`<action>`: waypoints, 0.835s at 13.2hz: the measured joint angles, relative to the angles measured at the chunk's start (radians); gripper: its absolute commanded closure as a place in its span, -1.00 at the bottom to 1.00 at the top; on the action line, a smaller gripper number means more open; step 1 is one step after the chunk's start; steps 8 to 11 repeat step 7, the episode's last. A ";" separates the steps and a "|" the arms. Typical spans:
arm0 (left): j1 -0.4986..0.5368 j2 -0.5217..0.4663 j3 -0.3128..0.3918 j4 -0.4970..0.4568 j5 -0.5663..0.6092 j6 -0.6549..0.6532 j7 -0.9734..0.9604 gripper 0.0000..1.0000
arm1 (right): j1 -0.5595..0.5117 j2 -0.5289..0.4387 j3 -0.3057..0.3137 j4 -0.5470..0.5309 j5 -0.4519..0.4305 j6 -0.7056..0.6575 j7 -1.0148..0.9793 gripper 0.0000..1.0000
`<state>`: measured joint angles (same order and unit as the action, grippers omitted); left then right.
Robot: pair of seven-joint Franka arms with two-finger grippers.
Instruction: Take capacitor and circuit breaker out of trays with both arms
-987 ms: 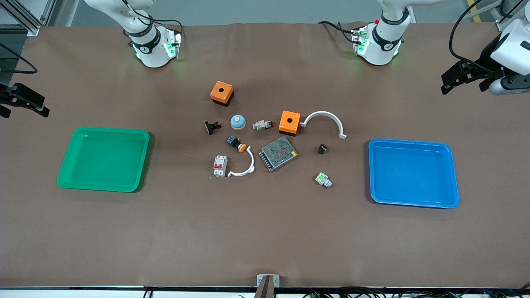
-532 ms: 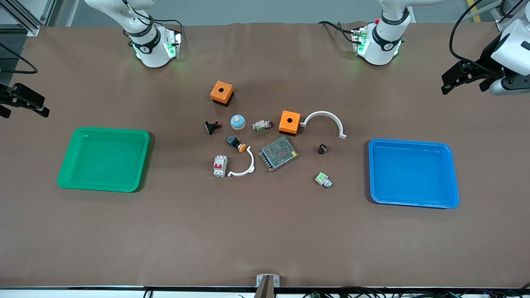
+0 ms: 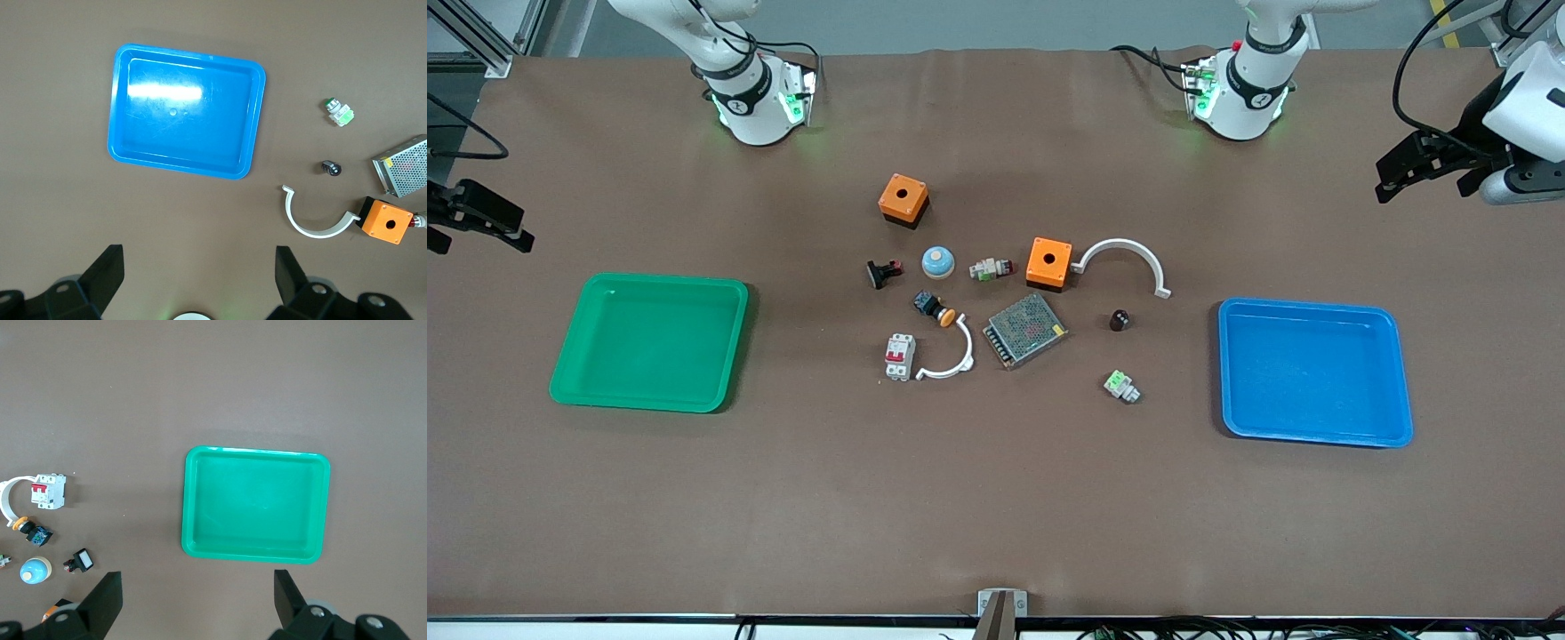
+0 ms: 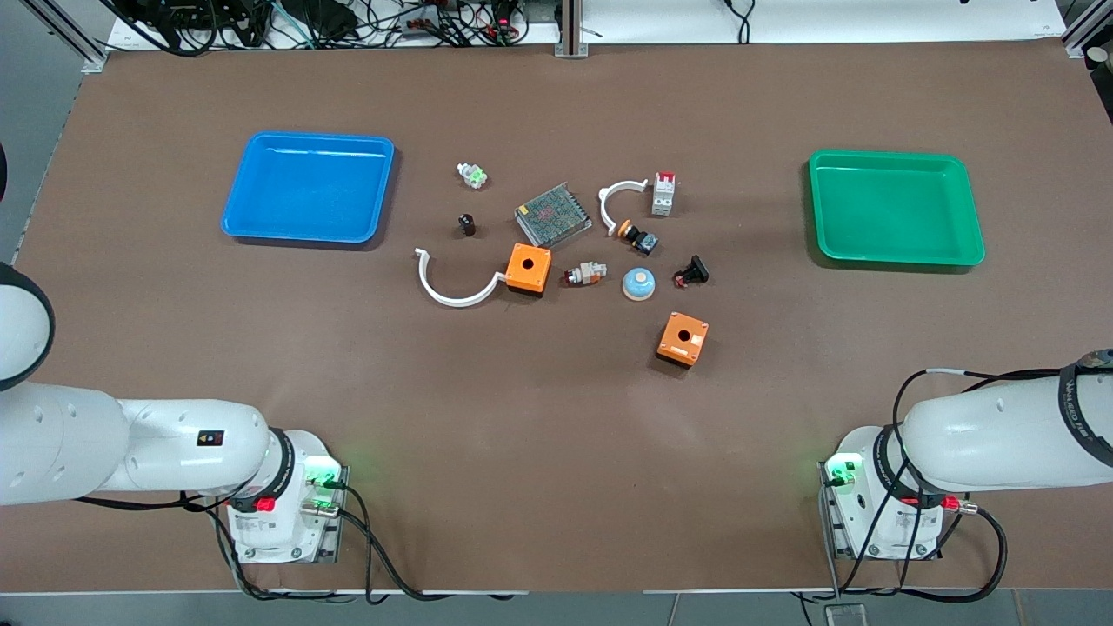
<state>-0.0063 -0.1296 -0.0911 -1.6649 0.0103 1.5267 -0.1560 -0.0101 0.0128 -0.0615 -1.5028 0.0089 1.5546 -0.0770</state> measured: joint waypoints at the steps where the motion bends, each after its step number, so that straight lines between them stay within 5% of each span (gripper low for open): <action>1: 0.000 0.000 0.000 0.003 0.000 0.000 0.000 -1.00 | 0.000 0.000 0.001 0.000 0.000 0.000 0.000 -1.00; 11: 0.000 0.008 0.000 0.020 0.000 0.001 0.000 -1.00 | 0.000 0.000 0.001 0.000 0.000 0.000 0.000 -1.00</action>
